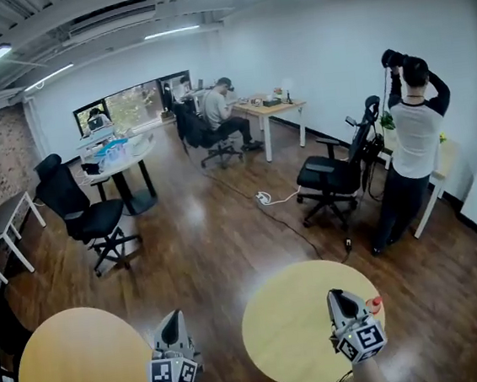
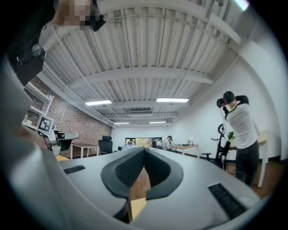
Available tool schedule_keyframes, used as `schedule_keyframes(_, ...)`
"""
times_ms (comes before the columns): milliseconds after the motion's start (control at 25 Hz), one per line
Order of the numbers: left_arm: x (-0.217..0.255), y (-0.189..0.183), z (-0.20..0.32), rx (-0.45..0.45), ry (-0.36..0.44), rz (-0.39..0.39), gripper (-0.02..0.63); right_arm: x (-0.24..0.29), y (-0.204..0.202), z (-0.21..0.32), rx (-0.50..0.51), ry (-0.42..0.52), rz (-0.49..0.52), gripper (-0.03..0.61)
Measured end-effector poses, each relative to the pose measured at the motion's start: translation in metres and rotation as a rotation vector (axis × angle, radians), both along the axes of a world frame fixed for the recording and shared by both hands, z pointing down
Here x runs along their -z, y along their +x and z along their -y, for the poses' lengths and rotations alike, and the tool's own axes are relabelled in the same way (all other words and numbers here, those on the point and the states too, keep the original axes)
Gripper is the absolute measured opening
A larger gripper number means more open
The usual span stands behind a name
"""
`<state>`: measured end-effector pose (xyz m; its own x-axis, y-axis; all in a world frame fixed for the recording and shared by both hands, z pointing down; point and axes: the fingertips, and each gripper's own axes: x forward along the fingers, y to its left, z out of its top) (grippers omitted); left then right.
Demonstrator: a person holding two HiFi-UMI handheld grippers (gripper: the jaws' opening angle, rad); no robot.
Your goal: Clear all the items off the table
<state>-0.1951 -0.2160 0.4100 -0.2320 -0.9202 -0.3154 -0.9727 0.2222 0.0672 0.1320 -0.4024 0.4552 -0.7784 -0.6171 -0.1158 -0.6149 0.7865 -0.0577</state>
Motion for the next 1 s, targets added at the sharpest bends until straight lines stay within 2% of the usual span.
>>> schedule_keyframes(200,-0.003,0.059,0.082,-0.255,-0.031,0.0,0.0,0.001,0.111,0.01,-0.286,0.003,0.047,0.005)
schedule_keyframes(320,0.007,0.084,0.116,-0.392,0.001,-0.019,0.0,0.012,0.163,0.001,-0.442,0.022,0.057,0.005)
schedule_keyframes(440,0.013,0.102,0.145,-0.48,0.02,-0.024,0.0,0.021,0.187,-0.003,-0.525,0.037,0.035,0.005)
schedule_keyframes(600,0.006,0.141,0.168,-0.584,-0.005,-0.024,0.0,0.019,0.219,-0.015,-0.614,0.022,0.02,0.005)
schedule_keyframes(760,-0.01,0.155,0.177,-0.628,-0.047,-0.028,0.0,0.0,0.223,-0.012,-0.647,-0.019,-0.021,0.006)
schedule_keyframes(800,-0.017,0.154,0.177,-0.627,-0.061,-0.034,0.0,-0.009,0.22,-0.01,-0.641,-0.038,-0.032,0.02)
schedule_keyframes(1000,-0.046,0.15,0.178,-0.613,-0.139,-0.076,0.0,-0.054,0.204,0.004,-0.613,-0.152,-0.093,0.247)
